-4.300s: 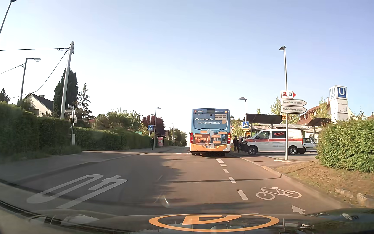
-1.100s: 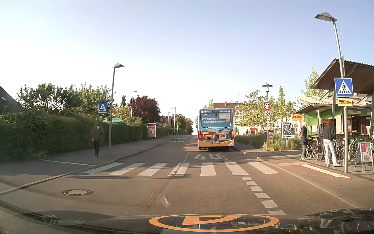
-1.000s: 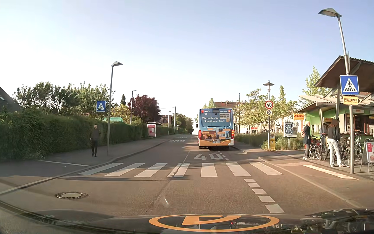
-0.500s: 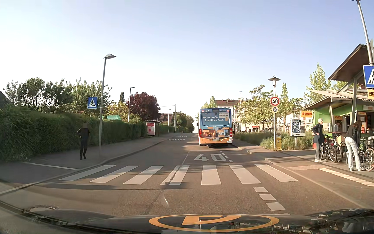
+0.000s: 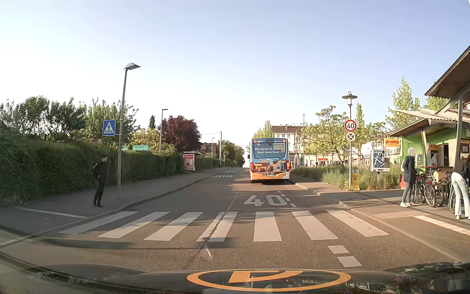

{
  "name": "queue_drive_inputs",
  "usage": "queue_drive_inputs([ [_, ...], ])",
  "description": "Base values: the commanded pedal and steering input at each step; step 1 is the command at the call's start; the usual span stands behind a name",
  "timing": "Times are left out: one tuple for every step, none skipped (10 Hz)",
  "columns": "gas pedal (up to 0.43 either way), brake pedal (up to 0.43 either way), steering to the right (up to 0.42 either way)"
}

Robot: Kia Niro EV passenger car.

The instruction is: Follow the waypoints while adhering to traffic rules and regulations

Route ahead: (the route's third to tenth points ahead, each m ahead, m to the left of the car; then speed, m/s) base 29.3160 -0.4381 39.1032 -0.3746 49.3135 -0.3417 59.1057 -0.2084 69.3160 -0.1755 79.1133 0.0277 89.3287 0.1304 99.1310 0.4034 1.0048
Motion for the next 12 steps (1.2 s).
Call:
queue_drive_inputs([
  [0.000, 0.061, -0.007],
  [0.000, 0.055, -0.008],
  [0.000, 0.030, -0.007],
  [0.000, 0.006, -0.007],
  [0.000, 0.000, -0.007],
  [0.000, 0.000, -0.007],
  [0.000, 0.000, -0.007],
  [0.000, 0.000, -0.007],
  [0.000, 0.000, -0.007],
  [0.000, 0.000, -0.007],
  [0.000, 0.000, -0.007],
  [0.000, 0.000, -0.007],
])
